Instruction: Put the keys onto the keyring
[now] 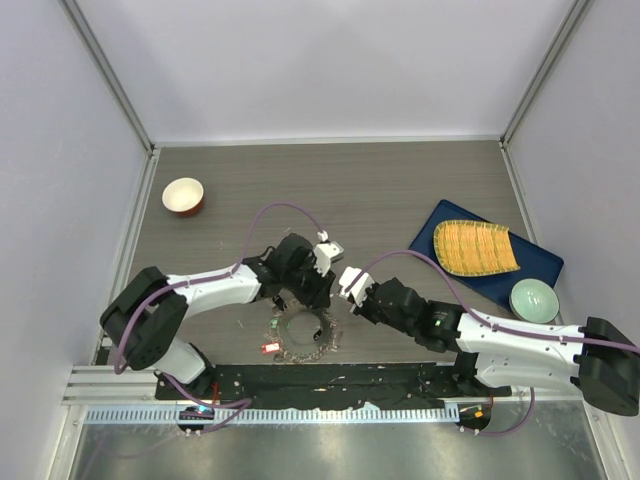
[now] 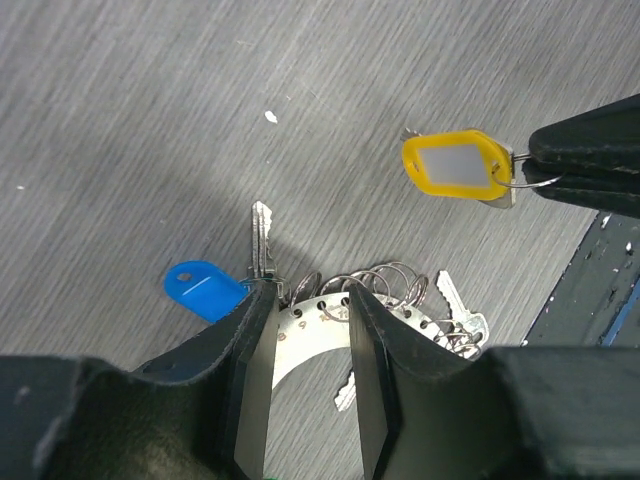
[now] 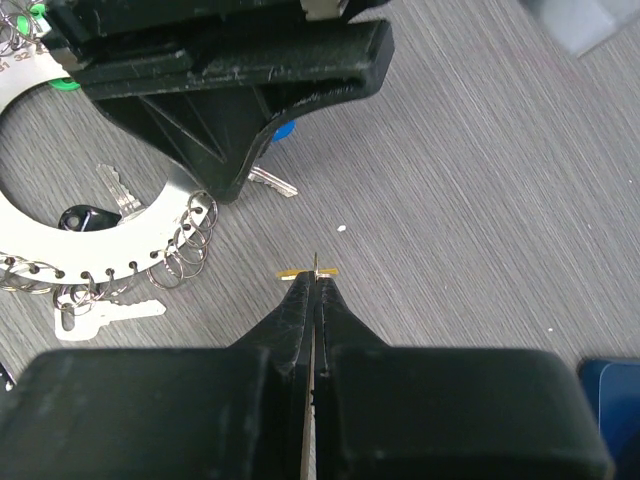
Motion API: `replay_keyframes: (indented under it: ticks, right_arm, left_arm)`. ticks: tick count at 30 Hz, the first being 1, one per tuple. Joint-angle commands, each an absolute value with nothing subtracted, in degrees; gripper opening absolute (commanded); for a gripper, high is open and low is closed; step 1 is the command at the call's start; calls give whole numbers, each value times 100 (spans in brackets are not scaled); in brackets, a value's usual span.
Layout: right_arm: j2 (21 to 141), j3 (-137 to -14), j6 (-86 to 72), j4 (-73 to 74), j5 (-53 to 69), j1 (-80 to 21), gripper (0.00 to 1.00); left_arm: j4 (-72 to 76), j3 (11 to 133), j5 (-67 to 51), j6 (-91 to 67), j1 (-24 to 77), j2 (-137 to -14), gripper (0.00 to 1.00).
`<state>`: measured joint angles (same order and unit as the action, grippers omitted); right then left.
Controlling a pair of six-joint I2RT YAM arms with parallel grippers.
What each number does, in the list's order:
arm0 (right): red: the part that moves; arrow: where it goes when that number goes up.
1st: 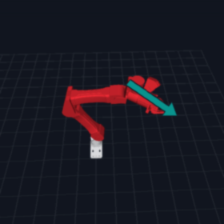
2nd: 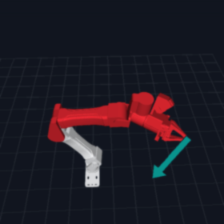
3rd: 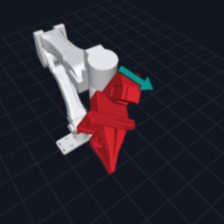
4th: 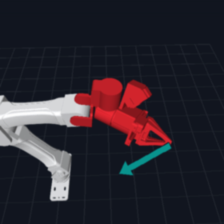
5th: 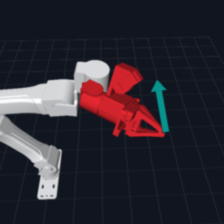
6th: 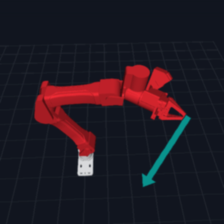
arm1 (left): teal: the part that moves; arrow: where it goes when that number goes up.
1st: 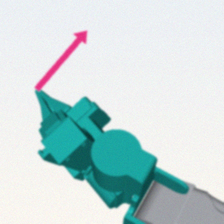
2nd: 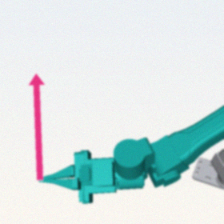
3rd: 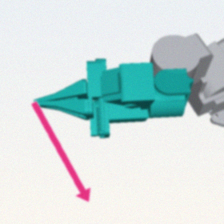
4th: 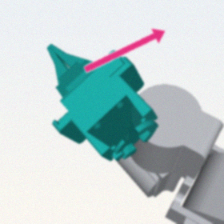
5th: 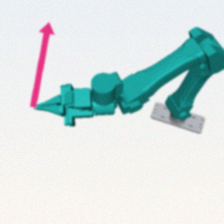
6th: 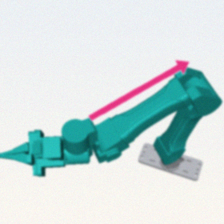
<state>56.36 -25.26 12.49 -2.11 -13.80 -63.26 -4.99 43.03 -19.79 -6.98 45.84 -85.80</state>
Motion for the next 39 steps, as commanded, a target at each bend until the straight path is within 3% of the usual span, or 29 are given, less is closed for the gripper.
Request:
replay_keyframes:
  ticks: [1, 23, 32, 35, 39]
  right_arm:
    - [5555, -2540, 1239, -457, -1397, -6354, 1]
    - [5634, -2549, 1248, -466, -1380, -6354, 1]
    - [5643, -2549, 1257, -466, -1389, -6354, 1]
    - [5608, -2540, 1248, -457, -1389, -6354, 1]
    - [5581, -2549, 1230, -466, -1389, -6354, 1]
  left_arm:
    - [-642, 4518, -2294, -606, 4579, -8745, 38]
    - [-527, 4245, -2136, -738, 4579, -8833, 39]
    - [-527, 4149, -2285, -835, 4579, -8684, 26]
    - [-501, 4122, -2373, -870, 4588, -8605, 11]
    - [-501, 4043, -2356, -879, 4579, -8237, 1]
